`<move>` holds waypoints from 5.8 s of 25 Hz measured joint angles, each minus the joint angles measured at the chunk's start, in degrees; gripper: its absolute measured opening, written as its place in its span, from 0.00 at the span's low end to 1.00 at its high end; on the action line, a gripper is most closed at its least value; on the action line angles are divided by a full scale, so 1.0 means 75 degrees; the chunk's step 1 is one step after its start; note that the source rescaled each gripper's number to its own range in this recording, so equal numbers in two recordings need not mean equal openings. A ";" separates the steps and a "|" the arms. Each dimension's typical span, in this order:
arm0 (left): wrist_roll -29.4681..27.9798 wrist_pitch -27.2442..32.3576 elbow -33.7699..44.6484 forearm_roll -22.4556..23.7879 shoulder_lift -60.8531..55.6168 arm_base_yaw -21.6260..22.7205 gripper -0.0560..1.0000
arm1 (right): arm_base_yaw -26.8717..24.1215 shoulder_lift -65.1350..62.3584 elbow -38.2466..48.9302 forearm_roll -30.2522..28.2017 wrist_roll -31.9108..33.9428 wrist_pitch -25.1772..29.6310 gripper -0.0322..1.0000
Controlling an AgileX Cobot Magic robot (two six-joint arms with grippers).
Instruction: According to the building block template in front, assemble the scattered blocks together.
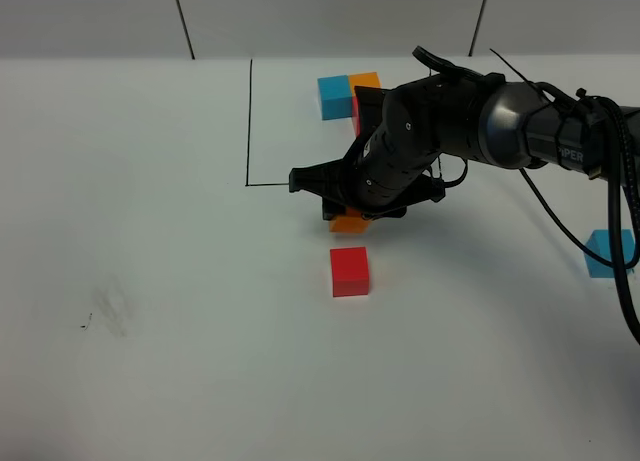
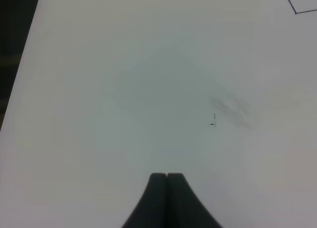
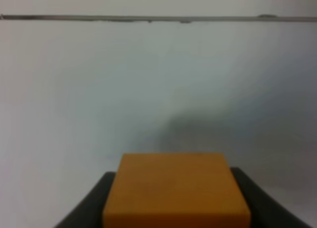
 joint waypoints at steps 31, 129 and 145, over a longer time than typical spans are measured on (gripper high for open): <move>0.0015 -0.0017 0.0000 0.0000 0.0000 0.0000 0.05 | 0.0241 0.0164 0.0000 -0.0442 0.0648 0.0350 0.45; 0.0015 -0.0024 0.0000 0.0000 0.0000 0.0000 0.05 | 0.0534 -0.0739 -0.0056 -0.1698 -0.0508 0.0936 0.88; 0.0015 -0.0024 0.0000 0.0000 0.0000 0.0000 0.05 | 0.0389 -0.1464 -0.0056 -0.3785 -0.1668 0.3670 0.86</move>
